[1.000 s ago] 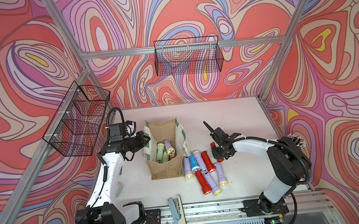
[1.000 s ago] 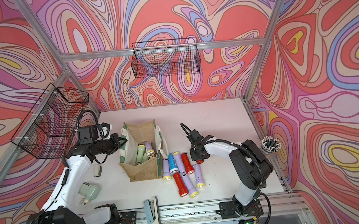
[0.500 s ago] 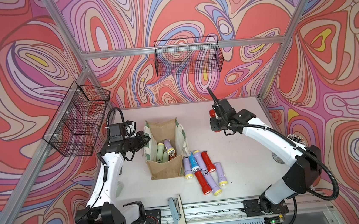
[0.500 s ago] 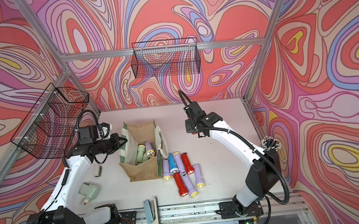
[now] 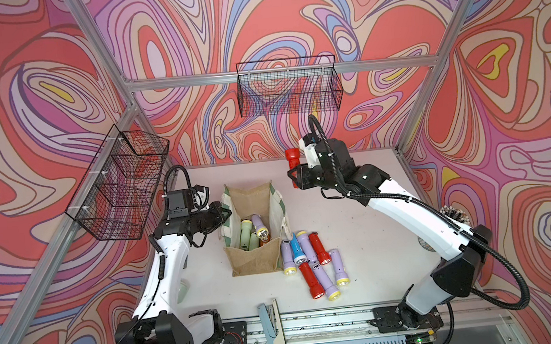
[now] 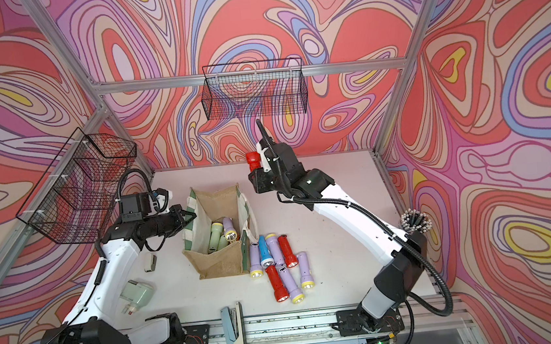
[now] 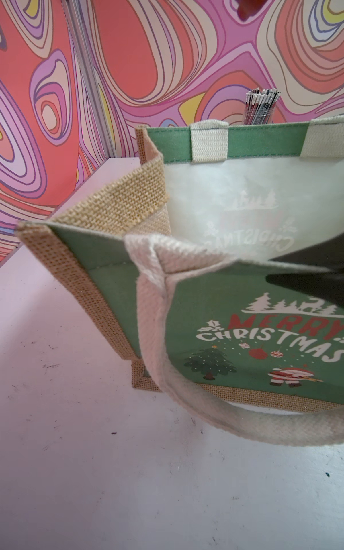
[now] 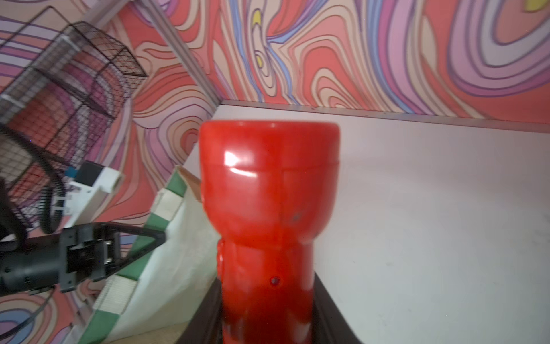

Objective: Put the flashlights into the tote bags
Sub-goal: Place the flashlight in the canvas bag.

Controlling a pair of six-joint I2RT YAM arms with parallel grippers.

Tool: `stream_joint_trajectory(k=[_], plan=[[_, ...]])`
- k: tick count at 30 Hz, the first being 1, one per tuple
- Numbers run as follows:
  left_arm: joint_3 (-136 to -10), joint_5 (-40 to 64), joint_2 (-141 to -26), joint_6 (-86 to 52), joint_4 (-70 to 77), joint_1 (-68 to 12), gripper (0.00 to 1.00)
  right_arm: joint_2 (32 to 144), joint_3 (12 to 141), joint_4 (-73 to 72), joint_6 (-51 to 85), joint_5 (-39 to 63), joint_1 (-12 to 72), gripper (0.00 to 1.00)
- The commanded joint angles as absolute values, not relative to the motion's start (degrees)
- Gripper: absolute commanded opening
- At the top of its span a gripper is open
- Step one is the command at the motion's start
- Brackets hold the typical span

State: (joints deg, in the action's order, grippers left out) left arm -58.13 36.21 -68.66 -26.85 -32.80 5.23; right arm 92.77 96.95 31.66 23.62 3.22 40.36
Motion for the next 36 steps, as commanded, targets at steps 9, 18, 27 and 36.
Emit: stream_joint_trajectory(k=[9, 18, 27, 36], plan=[[-57.04, 37.97, -67.31, -27.33, -31.38, 5.01, 0.0, 108.33, 104.57, 20.85, 30.09, 19.42, 48.37, 0.22], [-56.42, 37.21, -66.39, -27.86, -30.85, 5.05, 0.0, 114.49, 103.83, 23.33, 32.78, 22.98, 50.4, 0.2], [-56.57, 37.01, -65.99, -28.2, -30.7, 5.02, 0.0, 118.03, 101.04, 30.73, 32.65, 20.11, 51.24, 0.2], [-57.04, 37.09, -66.15, -28.21, -31.01, 5.06, 0.0, 124.01, 105.56, 40.9, 31.47, 13.68, 51.23, 0.2]])
